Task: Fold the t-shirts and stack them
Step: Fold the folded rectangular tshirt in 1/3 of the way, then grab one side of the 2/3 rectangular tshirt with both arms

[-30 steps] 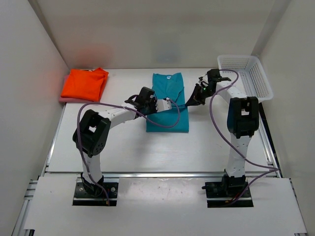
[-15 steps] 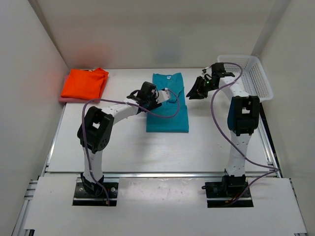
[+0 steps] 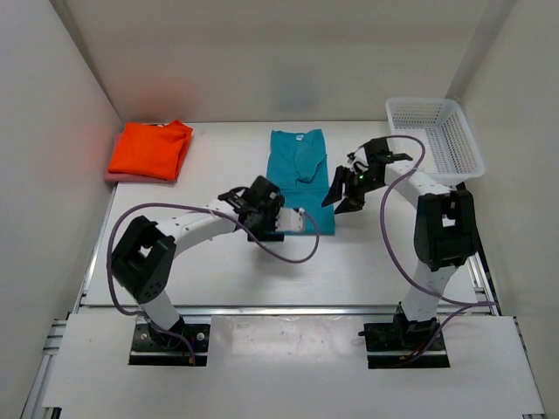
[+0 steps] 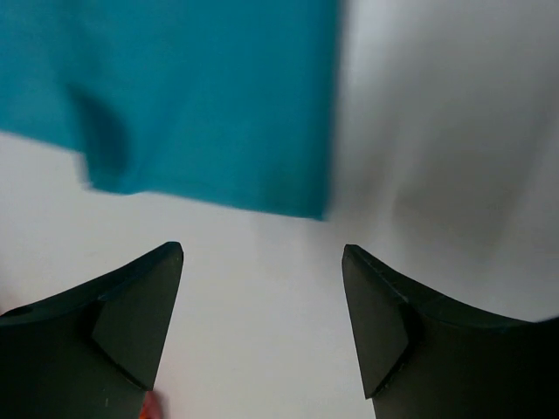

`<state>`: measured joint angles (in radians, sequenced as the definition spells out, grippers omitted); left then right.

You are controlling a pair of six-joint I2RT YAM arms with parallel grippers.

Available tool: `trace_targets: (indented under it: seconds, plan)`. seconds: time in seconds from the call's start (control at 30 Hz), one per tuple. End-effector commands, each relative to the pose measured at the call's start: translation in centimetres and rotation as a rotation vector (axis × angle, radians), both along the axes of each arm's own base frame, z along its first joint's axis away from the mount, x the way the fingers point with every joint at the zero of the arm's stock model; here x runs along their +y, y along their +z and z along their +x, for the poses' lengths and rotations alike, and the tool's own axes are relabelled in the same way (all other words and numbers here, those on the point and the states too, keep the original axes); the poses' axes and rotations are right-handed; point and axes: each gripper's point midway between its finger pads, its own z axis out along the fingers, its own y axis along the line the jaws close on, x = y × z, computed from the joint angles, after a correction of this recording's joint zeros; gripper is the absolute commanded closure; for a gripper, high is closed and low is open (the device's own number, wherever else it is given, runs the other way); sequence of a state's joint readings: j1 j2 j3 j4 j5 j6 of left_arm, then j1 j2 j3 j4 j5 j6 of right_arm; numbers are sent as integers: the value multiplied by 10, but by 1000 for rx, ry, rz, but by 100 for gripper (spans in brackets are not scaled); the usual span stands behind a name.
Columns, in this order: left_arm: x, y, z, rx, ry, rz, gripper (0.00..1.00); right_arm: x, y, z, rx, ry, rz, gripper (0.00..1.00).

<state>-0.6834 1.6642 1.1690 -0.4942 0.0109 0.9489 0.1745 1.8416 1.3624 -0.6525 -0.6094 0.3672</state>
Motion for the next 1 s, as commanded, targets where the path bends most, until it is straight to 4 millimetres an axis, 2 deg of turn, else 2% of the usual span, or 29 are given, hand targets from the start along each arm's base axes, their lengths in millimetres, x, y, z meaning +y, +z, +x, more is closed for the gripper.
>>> trace_targets:
  seconds: [0.0,0.07,0.2,0.23,0.33,0.4,0.57,0.67,0.73,0.9,0.97]
  plan:
    - [12,-34,-34,107,-64,83,15,5,-23,-9,25,28,-34,38]
    - [16,-45,-37,153,-56,107,14,6,-32,-16,70,7,-10,38]
    - [14,-46,-24,120,-24,88,13,4,-49,-26,120,-6,-30,37]
    - [18,-48,-25,118,-21,103,13,6,-50,-28,115,8,-30,37]
    - [14,-52,-28,102,-56,117,13,7,-59,-40,150,10,-39,36]
    - [16,-62,-34,115,-64,137,13,7,-63,-48,174,-1,-36,36]
    - [12,-74,-32,131,-67,150,16,1,-63,-46,174,-42,2,35]
    - [9,-73,-16,78,-28,137,18,1,-66,-48,186,-40,1,35]
    - [3,-72,-13,59,-22,127,20,3,-70,-51,203,-39,2,35]
    - [6,-80,-12,52,-11,148,38,7,-74,-52,224,-41,11,35]
    - [7,-84,-14,60,-16,152,49,6,-77,-51,231,-46,5,36]
